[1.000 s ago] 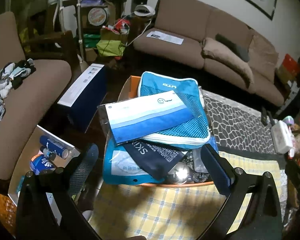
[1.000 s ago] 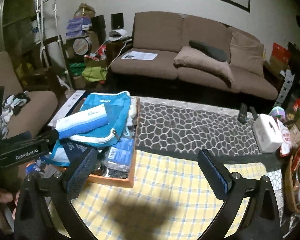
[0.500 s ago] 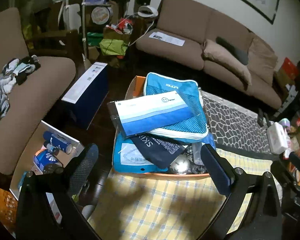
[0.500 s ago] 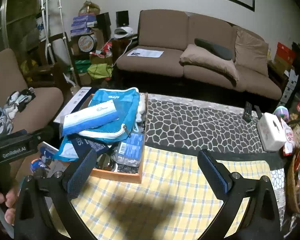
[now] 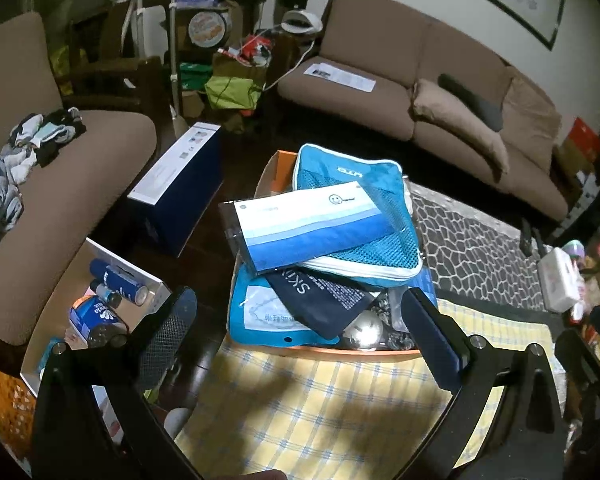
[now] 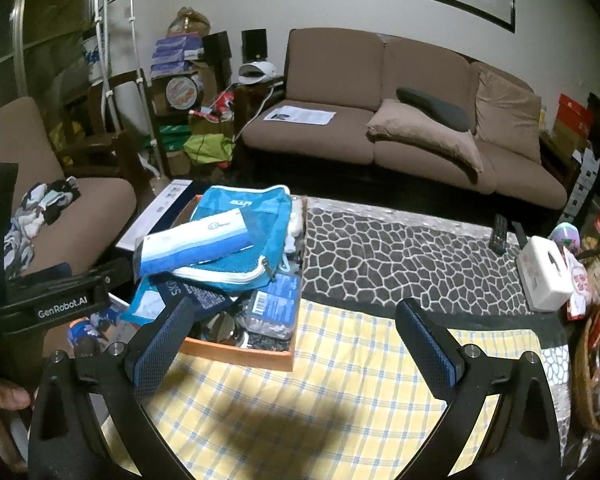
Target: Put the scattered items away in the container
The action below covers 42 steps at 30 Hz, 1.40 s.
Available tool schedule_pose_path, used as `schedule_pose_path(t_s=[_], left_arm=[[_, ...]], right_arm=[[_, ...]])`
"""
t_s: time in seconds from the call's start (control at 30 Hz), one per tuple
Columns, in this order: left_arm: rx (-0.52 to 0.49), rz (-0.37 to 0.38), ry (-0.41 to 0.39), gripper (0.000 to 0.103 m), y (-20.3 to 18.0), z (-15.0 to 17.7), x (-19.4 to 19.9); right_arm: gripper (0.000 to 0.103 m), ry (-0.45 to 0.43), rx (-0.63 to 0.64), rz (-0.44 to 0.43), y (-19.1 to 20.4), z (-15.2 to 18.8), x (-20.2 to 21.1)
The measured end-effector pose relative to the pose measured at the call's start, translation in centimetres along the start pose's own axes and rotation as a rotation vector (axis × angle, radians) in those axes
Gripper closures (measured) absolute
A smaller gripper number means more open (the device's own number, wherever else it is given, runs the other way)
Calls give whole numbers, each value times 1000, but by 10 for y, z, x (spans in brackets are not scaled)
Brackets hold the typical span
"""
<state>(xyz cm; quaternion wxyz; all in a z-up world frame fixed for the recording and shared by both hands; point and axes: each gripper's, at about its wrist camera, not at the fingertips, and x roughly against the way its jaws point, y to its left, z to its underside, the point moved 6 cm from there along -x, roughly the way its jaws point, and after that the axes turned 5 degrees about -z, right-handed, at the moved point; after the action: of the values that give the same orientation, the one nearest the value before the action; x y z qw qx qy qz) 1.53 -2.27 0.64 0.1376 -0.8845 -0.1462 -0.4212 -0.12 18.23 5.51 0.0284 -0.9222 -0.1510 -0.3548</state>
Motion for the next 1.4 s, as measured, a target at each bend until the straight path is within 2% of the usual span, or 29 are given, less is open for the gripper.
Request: schedule_pose_path(t_s=[0.2, 0.27, 0.33, 0.4, 0.5, 0.6, 0.67, 0.73, 0.93, 1.1, 1.4], left_arm=[[-10, 0, 14, 1, -1, 2, -1], [-10, 2, -5, 1, 1, 3, 2], [-24, -17, -3, 1, 3, 6, -3], [-32, -4, 43, 1, 3, 7, -10], [-33, -51, 11, 1, 12, 6, -4], [-27, -31, -24, 1, 24, 13, 6], [-27, -11, -25, 1, 29, 17, 8], [-36, -22, -18, 1, 30, 17, 9], [-57, -10, -44, 1, 19, 13, 16], [-97, -24, -44, 1, 9, 16, 12], [-119, -10, -28, 1, 4, 20, 8]], right_arm=[[1, 9, -20, -29, 0, 1, -1], [1, 10, -28, -39, 0, 0, -2], [1, 14, -38, -44, 1, -2, -1], [1, -12, -58, -54, -1, -4, 4], [1, -72, -60, -42, -8, -3, 13], [1, -58, -100, -81, -15, -4, 19], [1, -55, -95, -77, -16, -4, 24], [1, -34, -62, -54, -11, -1, 26], [1, -7, 17, -19, 4, 5, 25], [1, 15, 5, -52, 8, 8, 19], [1, 54, 11, -45, 10, 18, 10]])
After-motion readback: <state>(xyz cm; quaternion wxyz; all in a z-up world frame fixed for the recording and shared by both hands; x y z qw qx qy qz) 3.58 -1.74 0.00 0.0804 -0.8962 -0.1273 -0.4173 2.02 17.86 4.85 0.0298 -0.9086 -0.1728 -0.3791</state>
